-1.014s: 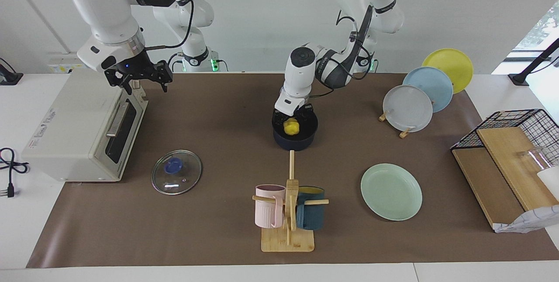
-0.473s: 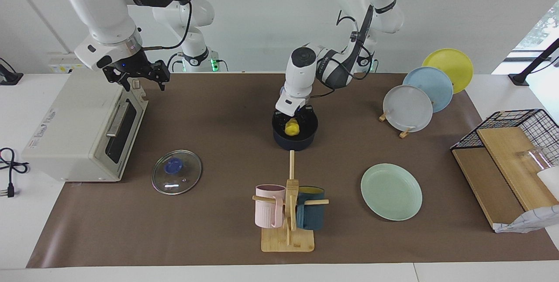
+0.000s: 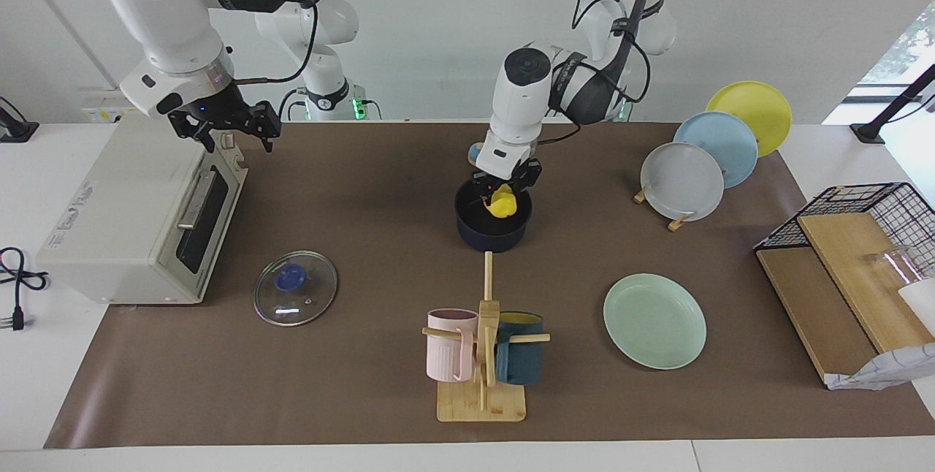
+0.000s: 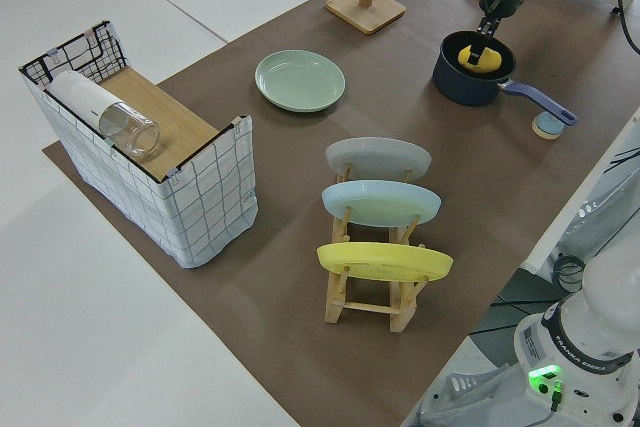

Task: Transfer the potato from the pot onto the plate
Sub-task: 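Grasp the yellow potato in the saucepan with the left gripper, then carry the potato with the left gripper onto the green plate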

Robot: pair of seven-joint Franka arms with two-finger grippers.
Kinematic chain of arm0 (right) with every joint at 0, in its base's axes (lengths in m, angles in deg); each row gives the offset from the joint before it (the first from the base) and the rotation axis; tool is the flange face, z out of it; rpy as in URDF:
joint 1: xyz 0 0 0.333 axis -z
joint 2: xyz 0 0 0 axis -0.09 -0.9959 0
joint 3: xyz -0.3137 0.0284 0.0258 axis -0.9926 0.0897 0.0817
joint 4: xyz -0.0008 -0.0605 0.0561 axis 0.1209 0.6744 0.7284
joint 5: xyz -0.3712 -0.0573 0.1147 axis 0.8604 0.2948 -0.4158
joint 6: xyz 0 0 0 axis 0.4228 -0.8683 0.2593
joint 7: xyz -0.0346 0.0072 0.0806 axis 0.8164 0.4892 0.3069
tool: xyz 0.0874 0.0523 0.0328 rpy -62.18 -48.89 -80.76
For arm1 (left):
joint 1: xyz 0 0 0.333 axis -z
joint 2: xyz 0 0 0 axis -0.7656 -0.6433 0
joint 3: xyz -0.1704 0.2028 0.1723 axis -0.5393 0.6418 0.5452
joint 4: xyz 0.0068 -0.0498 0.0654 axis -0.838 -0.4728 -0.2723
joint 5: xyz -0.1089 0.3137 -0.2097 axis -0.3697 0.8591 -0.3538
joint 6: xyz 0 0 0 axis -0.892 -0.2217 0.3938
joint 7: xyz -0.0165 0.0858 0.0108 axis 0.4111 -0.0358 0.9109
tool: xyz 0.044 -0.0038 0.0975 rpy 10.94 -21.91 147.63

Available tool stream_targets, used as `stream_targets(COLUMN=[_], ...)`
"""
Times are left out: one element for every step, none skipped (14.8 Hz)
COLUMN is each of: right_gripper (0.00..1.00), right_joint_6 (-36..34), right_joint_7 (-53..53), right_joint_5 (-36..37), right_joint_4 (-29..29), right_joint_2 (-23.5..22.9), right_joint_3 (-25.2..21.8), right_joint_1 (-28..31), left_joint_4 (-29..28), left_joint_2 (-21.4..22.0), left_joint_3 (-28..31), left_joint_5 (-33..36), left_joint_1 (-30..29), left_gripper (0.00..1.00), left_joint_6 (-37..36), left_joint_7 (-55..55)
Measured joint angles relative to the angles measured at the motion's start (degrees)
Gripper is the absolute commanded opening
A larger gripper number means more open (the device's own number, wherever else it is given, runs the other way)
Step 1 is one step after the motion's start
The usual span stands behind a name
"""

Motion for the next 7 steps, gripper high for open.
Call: stream_targets(right_gripper=[1.0, 1.0, 1.0, 1.0, 1.0, 1.0, 1.0], right_joint_6=[0.0, 0.0, 0.0, 0.0, 0.2, 0.5, 1.4], right_joint_7=[0.0, 0.0, 0.0, 0.0, 0.0, 0.0, 0.0], right_joint_5=[0.0, -0.1, -0.1, -0.2, -0.3, -0.4, -0.8], right_joint_4=[0.0, 0.0, 0.0, 0.0, -0.1, -0.1, -0.2], right_joint_2=[0.0, 0.0, 0.0, 0.0, 0.0, 0.0, 0.0], right_joint_3=[-0.1, -0.2, -0.5, -0.8, -1.2, -1.7, -2.2], right_joint_1=[0.0, 0.0, 0.0, 0.0, 0.0, 0.0, 0.0], left_joint_4=[1.9, 3.7, 5.3, 6.4, 7.2, 8.2, 9.5], left_joint_2=[0.3, 0.3, 0.3, 0.2, -0.1, -0.7, -1.5], left_joint_3=[0.0, 0.1, 0.1, 0.2, 0.2, 0.3, 0.3], left_joint_5=[0.0, 0.0, 0.0, 0.0, -0.2, -0.7, -1.3], left_joint_1=[-1.4, -2.9, -4.7, -6.5, -8.8, -11.5, -14.3], left_gripper=[0.0, 0.0, 0.0, 0.0, 0.0, 0.0, 0.0], left_joint_6=[-2.3, -4.1, -5.6, -6.5, -7.0, -7.7, -8.5], left_joint_7=[0.9, 2.2, 4.0, 6.2, 8.8, 12.3, 16.8])
